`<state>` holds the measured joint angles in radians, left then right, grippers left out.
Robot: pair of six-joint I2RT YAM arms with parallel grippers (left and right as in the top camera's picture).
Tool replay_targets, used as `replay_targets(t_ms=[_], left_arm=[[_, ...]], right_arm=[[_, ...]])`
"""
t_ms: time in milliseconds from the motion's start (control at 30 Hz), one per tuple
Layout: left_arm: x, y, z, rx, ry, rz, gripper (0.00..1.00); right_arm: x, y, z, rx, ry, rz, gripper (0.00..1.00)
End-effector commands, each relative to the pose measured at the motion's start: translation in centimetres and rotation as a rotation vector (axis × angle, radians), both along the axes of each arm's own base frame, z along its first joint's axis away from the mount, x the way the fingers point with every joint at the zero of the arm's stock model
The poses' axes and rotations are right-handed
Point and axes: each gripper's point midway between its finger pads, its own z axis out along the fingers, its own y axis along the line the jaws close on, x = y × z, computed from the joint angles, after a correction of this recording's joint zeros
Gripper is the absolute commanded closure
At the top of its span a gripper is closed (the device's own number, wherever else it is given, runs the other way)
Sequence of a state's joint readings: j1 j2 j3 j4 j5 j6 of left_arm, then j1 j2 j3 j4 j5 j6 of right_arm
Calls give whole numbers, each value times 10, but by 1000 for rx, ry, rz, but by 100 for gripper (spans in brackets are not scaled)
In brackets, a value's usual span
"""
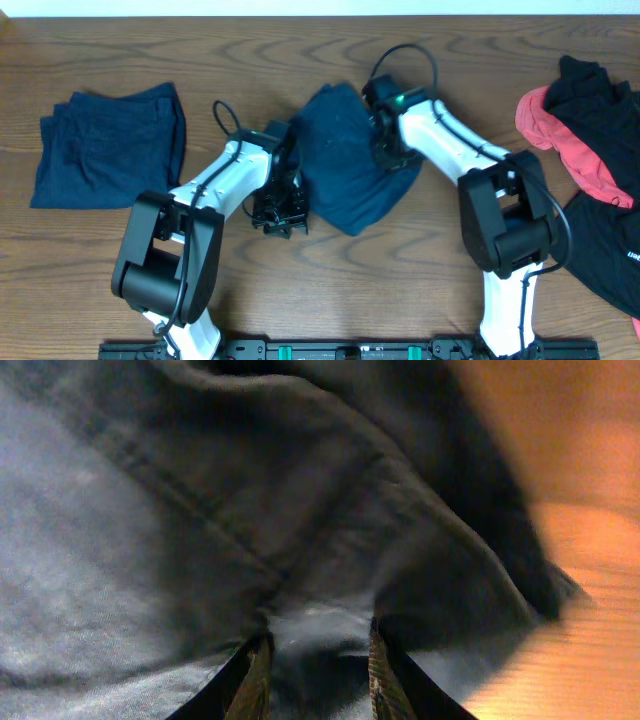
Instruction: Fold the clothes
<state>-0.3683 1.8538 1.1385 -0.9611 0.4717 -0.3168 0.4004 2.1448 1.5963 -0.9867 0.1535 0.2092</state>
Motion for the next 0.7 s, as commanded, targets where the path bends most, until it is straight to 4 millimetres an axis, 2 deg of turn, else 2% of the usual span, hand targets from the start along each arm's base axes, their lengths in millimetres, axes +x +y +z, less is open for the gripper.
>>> replay_targets(t_ms=[0, 67, 133, 167, 200, 267, 367, 433, 500, 567, 667], left_arm=[[16, 2, 20, -21, -127, 2, 62], [40, 11, 30, 13, -261, 14, 62], [74, 22, 44, 50, -432, 43, 60], [91, 28, 52, 67, -516, 62, 52], [111, 35, 62, 91, -612, 85, 49], [146, 45, 77, 120, -768, 112, 49], [184, 52, 88, 139, -928, 101, 49], [203, 53, 86, 129, -980, 120, 48], [215, 53, 75, 128, -993, 129, 48], [218, 52, 57, 133, -971, 125, 48], [213, 48, 26, 127, -892, 106, 48]], right_arm=[[29, -10, 34, -55, -105, -37, 68], [35, -5, 55, -42, -135, -34, 67], [38, 2, 73, -20, -162, -28, 67], [39, 8, 82, 4, -175, -21, 66], [38, 15, 89, 34, -181, -13, 64], [33, 32, 96, 122, -167, 6, 61], [18, 55, 94, 233, -98, 32, 62], [9, 65, 92, 273, -62, 44, 63], [4, 72, 92, 288, -48, 57, 64], [1, 76, 92, 286, -43, 70, 63], [-4, 82, 90, 283, -33, 85, 62]])
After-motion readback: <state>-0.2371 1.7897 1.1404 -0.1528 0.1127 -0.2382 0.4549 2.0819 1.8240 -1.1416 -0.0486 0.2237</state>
